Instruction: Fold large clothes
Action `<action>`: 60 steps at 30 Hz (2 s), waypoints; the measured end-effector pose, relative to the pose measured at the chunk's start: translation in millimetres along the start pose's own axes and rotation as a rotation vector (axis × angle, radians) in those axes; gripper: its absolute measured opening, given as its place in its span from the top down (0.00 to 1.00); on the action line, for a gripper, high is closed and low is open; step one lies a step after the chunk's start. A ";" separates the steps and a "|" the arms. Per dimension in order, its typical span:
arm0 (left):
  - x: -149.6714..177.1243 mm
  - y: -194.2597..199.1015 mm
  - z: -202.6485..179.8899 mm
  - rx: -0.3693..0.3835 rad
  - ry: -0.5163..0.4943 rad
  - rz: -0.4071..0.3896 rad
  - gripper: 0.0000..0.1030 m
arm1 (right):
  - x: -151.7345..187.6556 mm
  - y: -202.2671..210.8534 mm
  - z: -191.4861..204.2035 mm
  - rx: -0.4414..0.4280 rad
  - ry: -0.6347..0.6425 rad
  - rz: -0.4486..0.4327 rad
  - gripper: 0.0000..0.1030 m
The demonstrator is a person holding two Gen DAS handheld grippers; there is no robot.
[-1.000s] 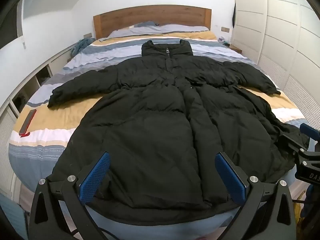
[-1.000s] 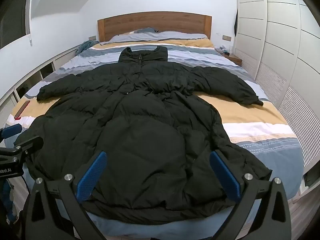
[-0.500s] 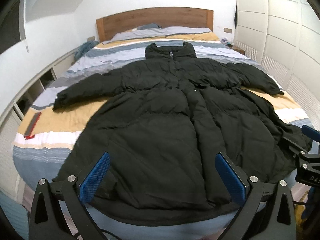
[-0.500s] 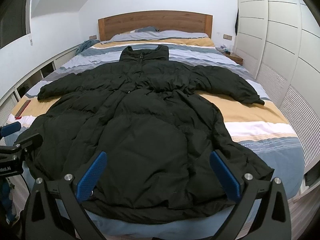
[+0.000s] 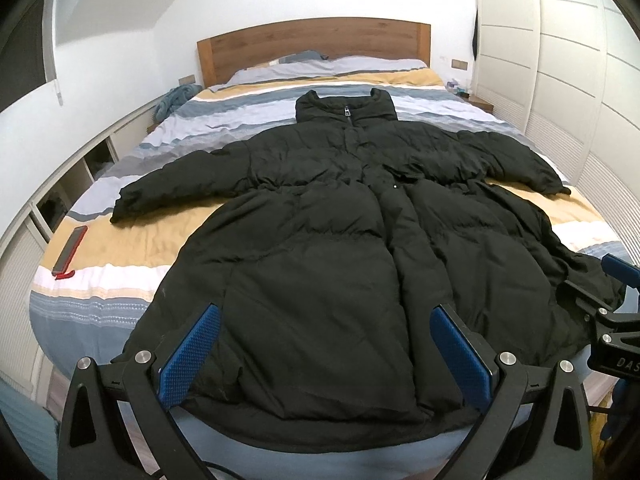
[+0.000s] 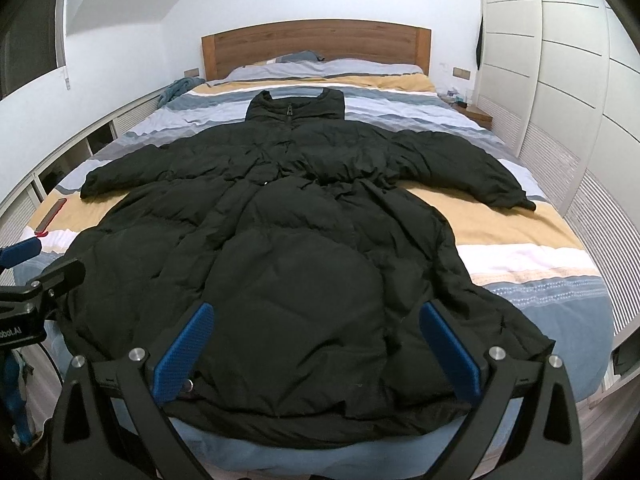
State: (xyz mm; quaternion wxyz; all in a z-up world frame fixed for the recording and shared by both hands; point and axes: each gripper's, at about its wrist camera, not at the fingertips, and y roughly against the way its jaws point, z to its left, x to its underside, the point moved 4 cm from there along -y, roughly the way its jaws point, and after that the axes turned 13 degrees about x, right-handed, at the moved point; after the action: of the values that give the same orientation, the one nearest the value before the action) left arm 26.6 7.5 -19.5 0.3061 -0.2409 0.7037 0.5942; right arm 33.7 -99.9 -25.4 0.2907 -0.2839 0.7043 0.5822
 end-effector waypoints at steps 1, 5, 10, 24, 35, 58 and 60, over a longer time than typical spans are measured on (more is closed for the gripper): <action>-0.2 0.2 0.3 0.003 0.002 0.001 0.01 | -0.2 -0.2 0.4 0.003 0.002 -0.001 0.00; -0.5 -0.2 2.6 0.013 0.006 0.000 0.01 | -0.2 1.5 1.7 0.012 0.008 -0.004 0.00; -0.9 0.4 3.6 0.022 0.008 0.000 0.01 | -1.1 2.0 2.5 0.017 0.012 0.005 0.00; -9.6 4.3 10.1 0.041 0.015 -0.014 0.01 | -10.2 -0.1 13.9 -0.032 0.048 0.017 0.00; -20.8 -4.0 8.0 0.013 0.014 0.016 0.01 | -17.3 -8.8 11.3 -0.063 0.035 0.014 0.00; -221.5 -20.5 79.6 -0.153 0.056 -0.215 0.01 | -231.7 -48.3 -66.8 -0.059 -0.161 -0.192 0.00; -225.3 -36.9 89.2 -0.164 0.077 -0.207 0.01 | -236.9 -75.9 -82.1 -0.045 -0.209 -0.156 0.00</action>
State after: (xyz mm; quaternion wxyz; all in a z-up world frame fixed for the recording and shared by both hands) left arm 222.4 83.1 107.2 0.3177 -0.3589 0.6355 0.6053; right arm 241.9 -178.5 112.8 0.4005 -0.2822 0.6326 0.5998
